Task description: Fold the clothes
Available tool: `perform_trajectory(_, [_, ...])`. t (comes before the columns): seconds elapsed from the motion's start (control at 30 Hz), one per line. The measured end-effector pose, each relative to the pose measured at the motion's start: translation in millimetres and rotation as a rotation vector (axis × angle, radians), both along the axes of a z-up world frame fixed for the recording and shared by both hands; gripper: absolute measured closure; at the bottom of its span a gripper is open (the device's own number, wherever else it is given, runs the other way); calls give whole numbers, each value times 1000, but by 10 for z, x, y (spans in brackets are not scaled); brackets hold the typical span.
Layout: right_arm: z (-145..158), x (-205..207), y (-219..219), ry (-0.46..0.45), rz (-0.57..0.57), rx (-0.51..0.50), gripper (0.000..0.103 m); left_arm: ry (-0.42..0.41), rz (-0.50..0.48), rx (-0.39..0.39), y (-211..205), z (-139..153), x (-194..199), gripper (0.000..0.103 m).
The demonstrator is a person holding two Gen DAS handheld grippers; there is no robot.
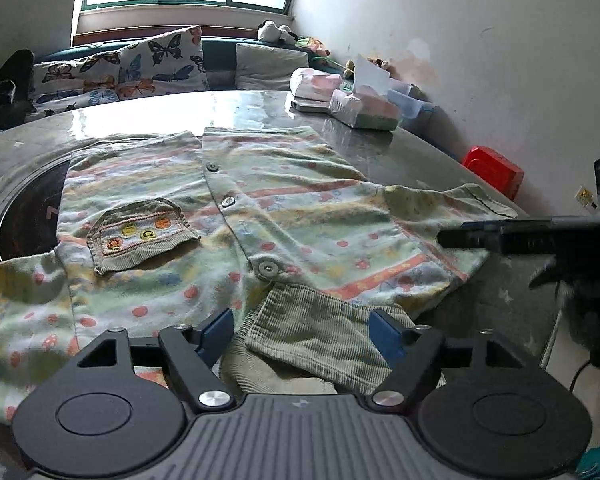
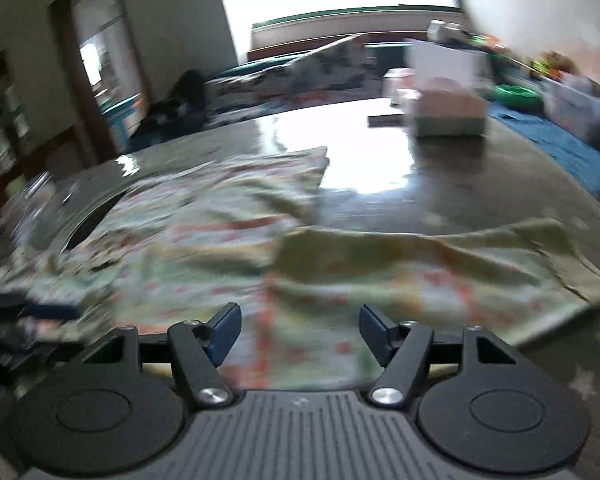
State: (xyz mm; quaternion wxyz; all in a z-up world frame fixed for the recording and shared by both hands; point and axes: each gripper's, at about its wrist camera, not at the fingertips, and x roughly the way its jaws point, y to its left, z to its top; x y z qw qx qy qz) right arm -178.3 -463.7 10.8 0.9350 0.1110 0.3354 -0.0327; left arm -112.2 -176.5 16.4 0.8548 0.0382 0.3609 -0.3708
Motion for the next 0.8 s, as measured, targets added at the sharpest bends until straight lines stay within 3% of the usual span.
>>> perform_trajectory(0.07, [-25,-3,-151,-2,-56,-15,23,-1,-1,2,-11,-1,-13,9])
perform_trajectory(0.2, [-63,-16,-383,-5,-135,-29,15,1,-1,11,-27,-7,-22,5])
perform_trajectory(0.67, [-128,-228,-1053,-13,-416,-94,14,18,38,9,4,8,2,0])
perform_trajectory(0.8, [-196,-319,-1202,5,-483,-58,14,24,46,15,11,0,12,0])
